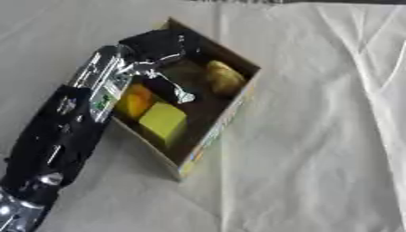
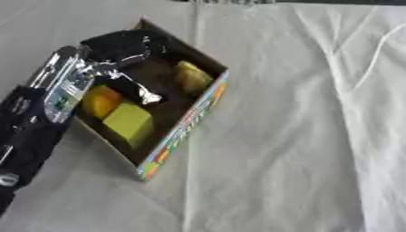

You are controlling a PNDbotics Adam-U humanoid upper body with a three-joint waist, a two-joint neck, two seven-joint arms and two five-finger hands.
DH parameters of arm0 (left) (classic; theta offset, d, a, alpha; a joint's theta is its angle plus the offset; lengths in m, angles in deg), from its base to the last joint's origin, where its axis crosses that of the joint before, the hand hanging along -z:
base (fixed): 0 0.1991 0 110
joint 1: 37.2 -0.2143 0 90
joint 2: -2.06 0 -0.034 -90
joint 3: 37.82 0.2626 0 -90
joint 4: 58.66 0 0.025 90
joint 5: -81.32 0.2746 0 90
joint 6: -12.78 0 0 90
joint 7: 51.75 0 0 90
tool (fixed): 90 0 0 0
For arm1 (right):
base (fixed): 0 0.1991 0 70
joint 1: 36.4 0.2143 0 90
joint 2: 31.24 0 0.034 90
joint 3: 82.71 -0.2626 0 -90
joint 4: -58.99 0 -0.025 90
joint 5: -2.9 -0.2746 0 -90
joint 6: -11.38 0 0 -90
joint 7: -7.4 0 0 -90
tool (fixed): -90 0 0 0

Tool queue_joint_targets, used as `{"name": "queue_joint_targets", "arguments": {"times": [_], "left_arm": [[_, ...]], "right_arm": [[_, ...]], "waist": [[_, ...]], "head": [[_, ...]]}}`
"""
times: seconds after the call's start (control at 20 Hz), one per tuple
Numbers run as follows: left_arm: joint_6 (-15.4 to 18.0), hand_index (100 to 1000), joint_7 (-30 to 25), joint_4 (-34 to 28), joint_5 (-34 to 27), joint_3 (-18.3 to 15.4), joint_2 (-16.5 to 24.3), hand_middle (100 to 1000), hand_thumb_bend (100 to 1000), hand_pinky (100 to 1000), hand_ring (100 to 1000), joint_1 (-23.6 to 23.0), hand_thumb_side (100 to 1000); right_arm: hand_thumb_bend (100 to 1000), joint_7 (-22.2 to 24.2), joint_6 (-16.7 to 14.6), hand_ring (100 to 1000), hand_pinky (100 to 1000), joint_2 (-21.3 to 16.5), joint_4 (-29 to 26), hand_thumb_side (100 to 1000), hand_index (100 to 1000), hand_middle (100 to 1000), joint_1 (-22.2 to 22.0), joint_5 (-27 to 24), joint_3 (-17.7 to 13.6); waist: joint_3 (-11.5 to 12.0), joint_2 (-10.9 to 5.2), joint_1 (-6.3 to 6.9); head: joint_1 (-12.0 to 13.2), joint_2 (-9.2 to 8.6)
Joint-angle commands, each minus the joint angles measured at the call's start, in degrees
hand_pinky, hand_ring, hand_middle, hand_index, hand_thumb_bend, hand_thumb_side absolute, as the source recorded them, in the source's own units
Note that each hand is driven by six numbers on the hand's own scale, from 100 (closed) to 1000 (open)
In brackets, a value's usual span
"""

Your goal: Pick up objects on the table and place them in the box.

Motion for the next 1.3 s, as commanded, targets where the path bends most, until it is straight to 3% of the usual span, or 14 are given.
{"name": "queue_joint_targets", "arguments": {"times": [0.05,0.15,0.25,0.3,0.4,0.45,0.7,0.85,0.95,1.0,1.1,1.15,1.3], "left_arm": [[-0.81,965,1.42,-3.73,-2.08,-1.55,1.77,884,355,1000,996,0.87,537],[-1.78,941,2.42,-6.03,-3.71,-2.55,2.38,860,195,1000,972,0.68,457],[-2.74,899,3.90,-8.63,-5.38,-4.34,2.61,814,100,962,926,0.67,391],[-3.42,888,4.72,-9.99,-6.23,-5.50,2.78,801,100,949,904,0.76,392],[-5.01,865,6.40,-12.75,-7.93,-8.12,3.45,784,100,913,846,0.58,513],[-5.83,859,7.24,-14.11,-8.77,-9.46,4.01,781,100,904,836,0.18,526],[-10.01,805,11.43,-20.93,-12.97,-16.25,9.43,686,100,799,741,-3.39,472],[-12.10,817,14.31,-25.62,-15.85,-20.63,12.45,703,100,794,748,-6.90,393],[-12.91,827,24.93,-35.58,-26.47,-25.01,14.67,715,100,800,759,-15.30,369],[-10.08,830,32.61,-37.42,-34.15,-25.94,16.09,720,100,804,764,-19.43,362],[-1.29,838,48.26,-38.76,-50.13,-26.57,19.55,728,100,812,771,-26.81,375],[2.74,843,52.92,-38.98,-55.35,-27.02,20.71,730,100,814,774,-29.94,390],[9.70,847,56.30,-39.16,-61.04,-28.19,20.61,730,100,818,774,-36.50,433]], "right_arm": [[100,-0.39,-0.03,794,889,-1.16,-0.89,508,845,635,0.03,0.06,-1.10],[100,-0.53,-0.16,795,888,-1.24,-0.89,509,845,636,-0.04,0.01,-1.17],[100,-0.82,-0.33,795,888,-1.31,-0.89,512,845,636,-0.28,-0.03,-1.39],[100,-1.02,-0.39,795,888,-1.36,-0.89,513,845,637,-0.47,-0.05,-1.54],[100,-1.44,-0.50,795,887,-1.54,-0.89,514,844,637,-1.10,0.03,-1.86],[100,-1.64,-0.57,795,887,-1.63,-0.89,515,844,638,-1.39,0.10,-2.00],[100,-2.62,-1.49,793,886,-2.06,-0.89,516,845,641,-2.33,0.54,-2.62],[100,-3.29,-2.60,793,885,-2.23,-0.89,490,845,643,-2.72,0.97,-2.94],[100,-3.74,-3.65,793,884,-2.28,-0.89,463,845,644,-2.74,1.33,-3.14],[100,-3.97,-4.18,793,884,-2.18,-0.89,457,845,644,-2.73,1.48,-3.18],[100,-4.36,-5.12,794,884,-1.85,-0.89,444,845,646,-2.75,1.77,-3.25],[100,-4.54,-5.57,794,884,-1.61,-0.89,433,845,647,-2.74,1.94,-3.31],[100,-5.08,-6.59,795,884,-0.45,-0.89,455,845,648,-2.93,2.66,-3.59]], "waist": [[0.02,-1.61,-0.18],[0.14,-1.79,-0.20],[0.43,-2.04,-0.15],[0.67,-2.19,-0.10],[1.34,-2.57,0.11],[1.65,-2.75,0.24],[2.74,-3.21,0.66],[3.25,-3.25,0.72],[3.28,-2.93,0.93],[3.29,-2.79,1.01],[3.38,-2.50,1.11],[3.43,-2.37,1.10],[3.57,-2.08,0.91]], "head": [[-0.25,0.02],[-0.40,0.07],[-0.80,0.33],[-1.13,0.52],[-2.23,1.00],[-2.76,1.17],[-4.89,1.70],[-5.86,1.88],[-6.08,1.71],[-6.13,1.67],[-6.31,1.55],[-6.37,1.56],[-6.69,1.57]]}}
